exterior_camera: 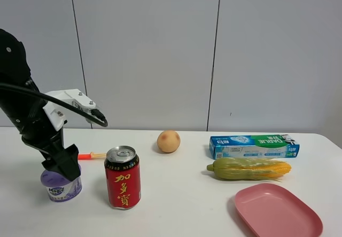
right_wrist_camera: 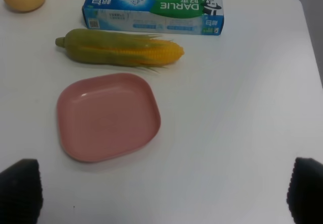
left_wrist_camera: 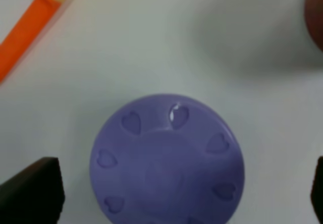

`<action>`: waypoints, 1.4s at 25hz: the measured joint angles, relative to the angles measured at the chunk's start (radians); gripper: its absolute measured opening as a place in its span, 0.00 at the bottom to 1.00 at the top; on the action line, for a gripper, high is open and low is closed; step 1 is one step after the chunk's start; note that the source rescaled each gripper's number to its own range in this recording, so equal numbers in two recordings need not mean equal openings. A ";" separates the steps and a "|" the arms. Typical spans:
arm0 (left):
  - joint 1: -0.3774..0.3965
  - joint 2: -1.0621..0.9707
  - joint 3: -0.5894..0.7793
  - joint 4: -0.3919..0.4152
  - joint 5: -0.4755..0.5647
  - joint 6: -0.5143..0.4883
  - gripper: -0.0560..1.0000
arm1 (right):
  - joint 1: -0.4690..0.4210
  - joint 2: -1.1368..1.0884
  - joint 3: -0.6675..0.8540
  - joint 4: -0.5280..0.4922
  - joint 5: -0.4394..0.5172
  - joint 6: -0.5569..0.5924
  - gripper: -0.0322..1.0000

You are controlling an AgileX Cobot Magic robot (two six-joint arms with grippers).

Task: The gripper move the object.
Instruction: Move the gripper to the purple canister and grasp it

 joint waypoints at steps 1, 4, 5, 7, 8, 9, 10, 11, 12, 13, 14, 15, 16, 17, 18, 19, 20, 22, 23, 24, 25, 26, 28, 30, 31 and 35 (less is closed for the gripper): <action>0.000 0.010 0.000 0.000 -0.007 0.001 1.00 | 0.000 0.000 0.000 0.000 0.000 0.000 1.00; 0.000 0.041 0.000 0.000 -0.013 0.006 1.00 | 0.000 0.000 0.000 0.000 0.000 0.000 1.00; 0.000 0.052 0.000 0.000 -0.016 0.008 1.00 | 0.000 0.000 0.000 0.000 0.000 0.000 1.00; 0.000 0.069 0.000 0.000 -0.030 0.008 1.00 | 0.000 0.000 0.000 0.000 0.000 0.000 1.00; 0.003 0.077 0.000 0.000 -0.042 0.009 1.00 | 0.000 0.000 0.000 0.000 0.000 0.000 1.00; 0.006 0.085 0.000 -0.002 -0.049 0.011 1.00 | 0.000 0.000 0.000 0.000 0.000 0.000 1.00; 0.007 0.091 0.000 -0.003 -0.058 0.011 1.00 | 0.000 0.000 0.000 0.000 0.000 0.000 1.00; 0.010 0.098 0.000 -0.003 -0.067 0.011 1.00 | 0.000 0.000 0.000 0.000 0.000 0.000 1.00; 0.015 0.105 0.000 -0.003 -0.071 0.011 1.00 | 0.000 0.000 0.000 0.000 0.000 0.000 1.00; 0.018 0.111 0.000 -0.003 -0.076 0.011 1.00 | 0.000 0.000 0.000 0.000 0.000 0.000 1.00; 0.024 0.117 0.000 -0.003 -0.085 0.011 1.00 | 0.000 0.000 0.000 0.000 0.000 0.000 1.00; 0.029 0.122 0.000 -0.003 -0.090 0.011 1.00 | 0.000 0.000 0.000 0.000 0.000 0.000 1.00; 0.035 0.127 0.000 -0.001 -0.093 0.011 1.00 | 0.000 0.000 0.000 0.000 0.000 0.000 1.00; 0.040 0.129 0.000 -0.001 -0.095 0.011 1.00 | 0.000 0.000 0.000 0.000 0.000 0.000 1.00; 0.047 0.132 0.000 -0.001 -0.098 0.013 1.00 | 0.000 0.000 0.000 0.000 0.000 0.000 1.00; 0.049 0.133 0.000 -0.001 -0.103 0.014 1.00 | 0.000 0.000 0.000 0.000 0.000 0.000 1.00; 0.055 0.133 0.000 0.001 -0.106 0.014 1.00 | 0.000 0.000 0.000 0.000 0.000 0.000 1.00; 0.062 0.133 0.000 0.001 -0.107 0.014 1.00 | 0.000 0.000 0.000 0.000 0.000 0.000 1.00; 0.066 0.133 0.000 0.001 -0.108 0.014 1.00 | 0.000 0.000 0.000 0.000 0.000 0.000 1.00; 0.072 0.133 0.000 0.001 -0.109 0.014 1.00 | 0.000 0.000 0.000 0.000 0.000 0.000 1.00; 0.075 0.133 0.000 0.001 -0.110 0.014 1.00 | 0.000 0.000 0.000 0.000 0.000 0.000 1.00; 0.077 0.134 0.000 0.000 -0.113 0.014 1.00 | 0.000 0.000 0.000 0.000 0.000 0.000 1.00; 0.077 0.145 0.000 -0.010 -0.125 0.014 1.00 | 0.000 0.000 0.000 0.000 0.000 0.000 1.00; 0.077 0.165 0.000 -0.020 -0.130 0.014 1.00 | 0.000 0.000 0.000 0.000 0.000 0.000 1.00; 0.077 0.176 0.000 -0.021 -0.130 0.014 1.00 | 0.000 0.000 0.000 0.000 0.000 0.000 1.00; 0.077 0.194 0.000 -0.021 -0.130 0.014 1.00 | 0.000 0.000 0.000 0.000 0.000 0.000 1.00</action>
